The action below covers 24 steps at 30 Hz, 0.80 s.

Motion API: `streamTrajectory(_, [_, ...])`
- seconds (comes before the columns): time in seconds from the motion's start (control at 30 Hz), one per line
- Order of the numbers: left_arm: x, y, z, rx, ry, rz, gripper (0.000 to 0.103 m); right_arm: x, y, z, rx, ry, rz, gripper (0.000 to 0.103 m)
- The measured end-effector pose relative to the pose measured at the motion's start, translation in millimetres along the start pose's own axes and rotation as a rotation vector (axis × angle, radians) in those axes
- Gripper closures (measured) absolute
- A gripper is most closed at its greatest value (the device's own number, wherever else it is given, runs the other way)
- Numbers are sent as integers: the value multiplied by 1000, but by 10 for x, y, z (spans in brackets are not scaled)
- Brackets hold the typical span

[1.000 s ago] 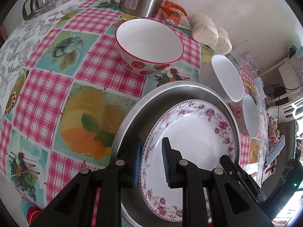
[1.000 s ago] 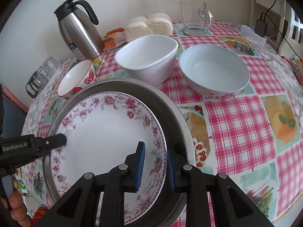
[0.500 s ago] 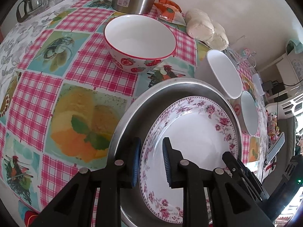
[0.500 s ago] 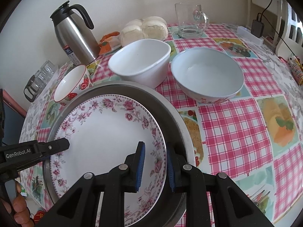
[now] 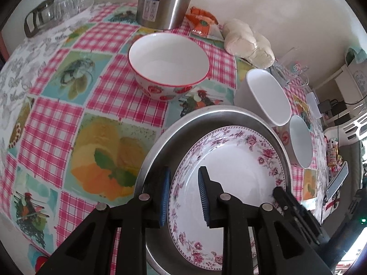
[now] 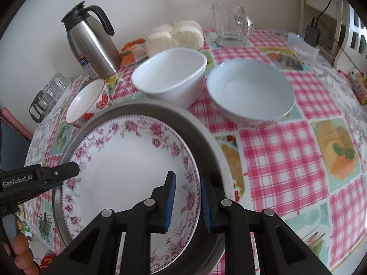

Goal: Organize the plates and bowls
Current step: 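Open both grippers and release the plate rim inside the basin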

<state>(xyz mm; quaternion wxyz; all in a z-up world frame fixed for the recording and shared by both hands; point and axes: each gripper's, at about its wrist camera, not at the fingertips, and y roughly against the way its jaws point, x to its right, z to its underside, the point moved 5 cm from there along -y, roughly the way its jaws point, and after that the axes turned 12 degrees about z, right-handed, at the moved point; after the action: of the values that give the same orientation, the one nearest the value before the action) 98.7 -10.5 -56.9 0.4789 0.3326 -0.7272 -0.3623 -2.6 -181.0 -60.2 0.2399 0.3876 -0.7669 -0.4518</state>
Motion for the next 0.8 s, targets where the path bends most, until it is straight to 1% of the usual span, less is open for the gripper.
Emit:
streamTrajectory(0.13, [60,67,-16,30,-29,-22,78,35,67,-32,31,-5,-5,79])
streamTrajectory(0.23, [146,123,-27,59,-58,-20,78,78,91,-53,46,-17,-6,79])
streamTrajectory(0.3, [188,153,-32,75,-78,-25,74,104,111,-66,57,-23,-9,79])
streamTrajectory(0.37, [215,161,-28,84,-92,-35,62,119,138,-76,69,-25,-10,79])
streamTrajectory(0.4, [228,156,-30,86,-98,-43,59,125,142,-79,71,-23,-9,78])
streamTrajectory(0.47, [245,141,-42,85,-104,-54,50,134,150,-87,78,-18,-2,71])
streamTrajectory(0.53, [256,115,-42,82,-107,-68,45,148,155,-92,83,-16,4,55])
streamTrajectory(0.6, [253,110,-28,81,-110,-85,43,161,158,-98,88,-13,11,49])
streamTrajectory(0.63, [248,107,-25,80,-111,-90,40,165,160,-101,90,-12,14,46])
streamTrajectory(0.67, [242,100,-23,79,-112,-97,34,171,157,-102,90,-11,18,44])
streamTrajectory(0.73, [234,88,-20,81,-115,-117,26,176,144,-98,87,-6,21,36])
streamTrajectory(0.8, [228,81,-15,83,-120,-140,23,173,129,-99,84,5,25,32])
